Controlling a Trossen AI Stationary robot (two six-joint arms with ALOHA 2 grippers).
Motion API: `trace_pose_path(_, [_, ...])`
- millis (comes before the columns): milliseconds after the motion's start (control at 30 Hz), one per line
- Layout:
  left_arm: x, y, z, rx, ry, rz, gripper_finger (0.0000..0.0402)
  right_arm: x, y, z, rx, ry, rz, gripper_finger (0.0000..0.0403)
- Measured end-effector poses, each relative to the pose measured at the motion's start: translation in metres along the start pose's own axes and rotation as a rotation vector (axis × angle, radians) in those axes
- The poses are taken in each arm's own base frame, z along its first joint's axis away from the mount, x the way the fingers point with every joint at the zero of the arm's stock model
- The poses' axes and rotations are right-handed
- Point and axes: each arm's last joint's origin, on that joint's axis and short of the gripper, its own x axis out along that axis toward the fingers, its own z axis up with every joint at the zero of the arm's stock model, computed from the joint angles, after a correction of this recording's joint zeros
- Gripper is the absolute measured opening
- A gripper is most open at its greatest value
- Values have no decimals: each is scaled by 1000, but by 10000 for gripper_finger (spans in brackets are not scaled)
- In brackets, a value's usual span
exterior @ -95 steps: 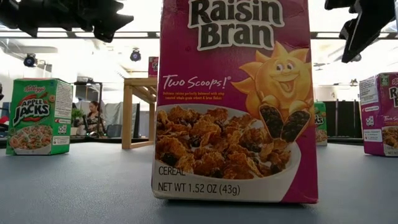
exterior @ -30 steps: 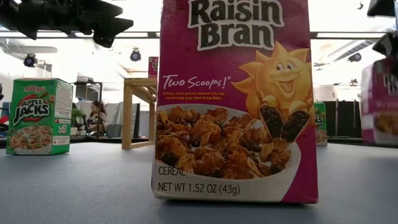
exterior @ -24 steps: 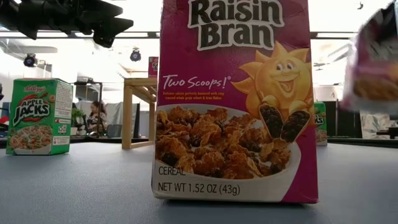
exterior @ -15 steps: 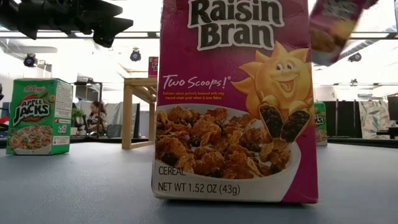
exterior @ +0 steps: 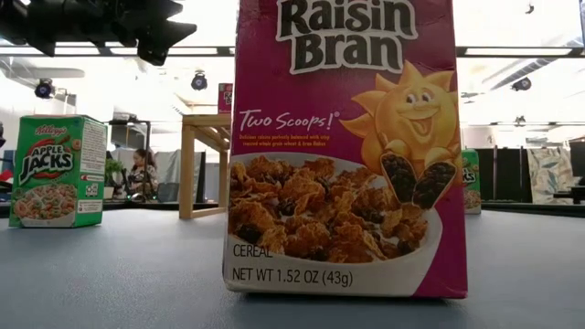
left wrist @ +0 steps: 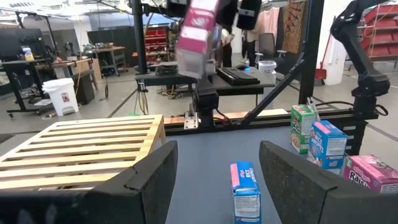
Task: Stack cereal on shelf
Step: Put the top purple cereal box on the shelf aligned with the other purple cereal box
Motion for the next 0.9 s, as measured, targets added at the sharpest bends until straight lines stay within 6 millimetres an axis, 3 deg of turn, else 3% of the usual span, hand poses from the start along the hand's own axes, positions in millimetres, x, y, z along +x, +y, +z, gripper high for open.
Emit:
trace_pose_path(267, [-12, 1, 0, -8, 38, 130, 210, 55, -39, 7, -15, 26, 60, 133])
trace_pose_path(567, [-14, 2, 4, 14, 31, 153, 213, 126, -56, 14, -73, 87, 136, 133])
trace_pose_path(900, [3, 9, 27, 85, 118, 200, 298, 178, -63, 1, -109, 175, 134, 124])
